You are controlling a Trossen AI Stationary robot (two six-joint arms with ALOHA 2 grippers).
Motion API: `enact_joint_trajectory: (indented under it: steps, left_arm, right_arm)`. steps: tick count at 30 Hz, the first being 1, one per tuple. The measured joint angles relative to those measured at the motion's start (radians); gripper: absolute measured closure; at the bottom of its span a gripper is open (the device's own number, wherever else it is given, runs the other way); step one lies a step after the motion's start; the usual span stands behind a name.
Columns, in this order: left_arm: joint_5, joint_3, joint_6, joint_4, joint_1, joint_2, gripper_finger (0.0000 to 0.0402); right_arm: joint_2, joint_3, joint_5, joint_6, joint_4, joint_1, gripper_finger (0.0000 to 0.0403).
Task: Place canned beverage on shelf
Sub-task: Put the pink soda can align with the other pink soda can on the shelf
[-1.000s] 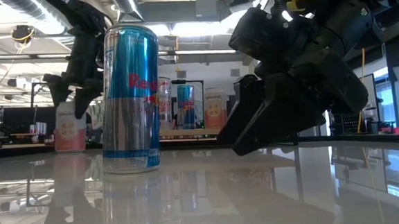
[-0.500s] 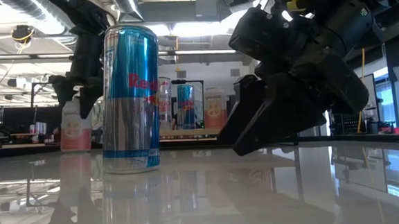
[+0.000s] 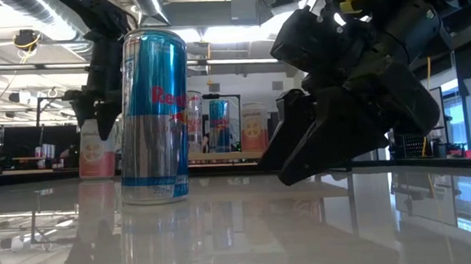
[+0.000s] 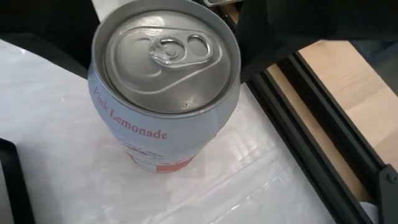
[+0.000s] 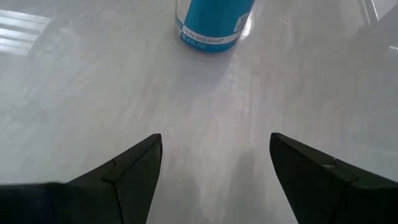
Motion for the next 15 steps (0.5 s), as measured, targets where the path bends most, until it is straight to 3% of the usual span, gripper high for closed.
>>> enact_joint_trajectory:
  steps: [8, 15]
  left_arm:
    - [-0.001, -0.002, 0.040, -0.025, -0.036, -0.013, 0.0140]
    - [-0.007, -0.002, 0.021, -0.097, -0.129, -0.099, 0.0140]
  right_arm:
    - [0.000, 0.000, 0.000, 0.000, 0.001, 0.000, 0.0109]
    - [0.000, 0.000, 0.000, 0.000, 0.002, 0.000, 0.0109]
